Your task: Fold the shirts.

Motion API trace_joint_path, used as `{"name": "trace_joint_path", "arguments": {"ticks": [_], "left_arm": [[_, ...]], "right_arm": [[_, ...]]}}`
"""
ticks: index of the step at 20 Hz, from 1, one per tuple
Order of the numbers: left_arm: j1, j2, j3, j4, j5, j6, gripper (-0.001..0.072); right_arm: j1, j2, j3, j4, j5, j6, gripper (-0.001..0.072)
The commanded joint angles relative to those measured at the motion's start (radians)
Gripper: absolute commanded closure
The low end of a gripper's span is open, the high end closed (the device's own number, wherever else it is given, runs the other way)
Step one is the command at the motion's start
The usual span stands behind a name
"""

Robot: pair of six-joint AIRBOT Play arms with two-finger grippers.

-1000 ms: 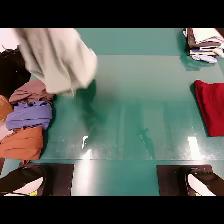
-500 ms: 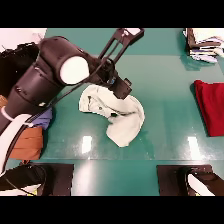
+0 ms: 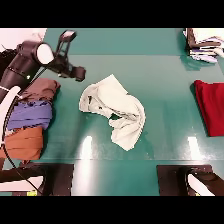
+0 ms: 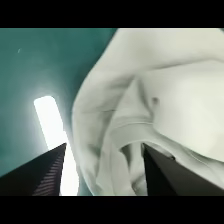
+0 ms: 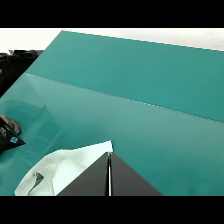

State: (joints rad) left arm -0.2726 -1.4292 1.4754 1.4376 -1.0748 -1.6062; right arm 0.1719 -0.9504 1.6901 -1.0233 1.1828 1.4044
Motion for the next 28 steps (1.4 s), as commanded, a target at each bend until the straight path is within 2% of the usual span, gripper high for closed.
{"name": "trace_joint_path", "arguments": {"ticks": [1, 4, 7, 12, 15, 16, 19, 23, 24, 25, 26, 28], "left_arm": [[0.169, -0.045, -0.165, -0.231, 0.117, 0.048, 0.0159], [0.182, -0.138, -0.181, -0.291, 0.110, 0.122, 0.0159], [0.182, -0.214, -0.181, -0.356, 0.118, 0.124, 0.0159], [0.162, -0.258, -0.180, -0.446, 0.143, 0.190, 0.0161], [0.160, -0.258, -0.177, -0.461, 0.149, 0.193, 0.0531], [0.164, -0.257, -0.166, -0.458, 0.134, 0.195, 0.0685], [0.192, -0.256, -0.054, -0.439, 0.029, 0.204, 0.0683], [0.208, -0.246, 0.134, -0.393, -0.067, 0.227, 0.0683], [0.208, -0.246, 0.171, -0.390, -0.076, 0.227, 0.0684], [0.208, -0.246, 0.195, -0.390, -0.079, 0.227, 0.0683], [0.208, -0.246, 0.209, -0.391, -0.079, 0.227, 0.0683], [0.208, -0.246, 0.212, -0.391, -0.079, 0.226, 0.0683]], "right_arm": [[0.000, -0.004, -0.003, 0.002, 0.005, 0.001, 0.0695], [0.006, -0.004, -0.040, 0.003, 0.005, 0.002, 0.0695], [0.028, -0.004, -0.092, 0.003, -0.001, 0.002, 0.0695], [0.033, -0.004, -0.130, 0.003, -0.006, 0.002, 0.0695], [0.031, -0.003, -0.130, 0.001, 0.010, 0.002, 0.0695], [0.023, -0.004, -0.130, 0.001, 0.032, 0.002, 0.0695], [-0.036, 0.009, -0.178, -0.001, 0.143, 0.071, 0.0695], [-0.134, 0.098, -0.511, 0.000, 0.180, 0.137, 0.0694], [-0.148, 0.117, -0.627, 0.006, 0.177, 0.153, 0.0641], [-0.150, 0.127, -0.734, 0.011, 0.180, 0.155, 0.0388], [-0.140, 0.130, -0.836, 0.014, 0.179, 0.155, 0.0267], [-0.074, 0.109, -1.029, 0.080, 0.101, 0.154, 0.0270]]}}
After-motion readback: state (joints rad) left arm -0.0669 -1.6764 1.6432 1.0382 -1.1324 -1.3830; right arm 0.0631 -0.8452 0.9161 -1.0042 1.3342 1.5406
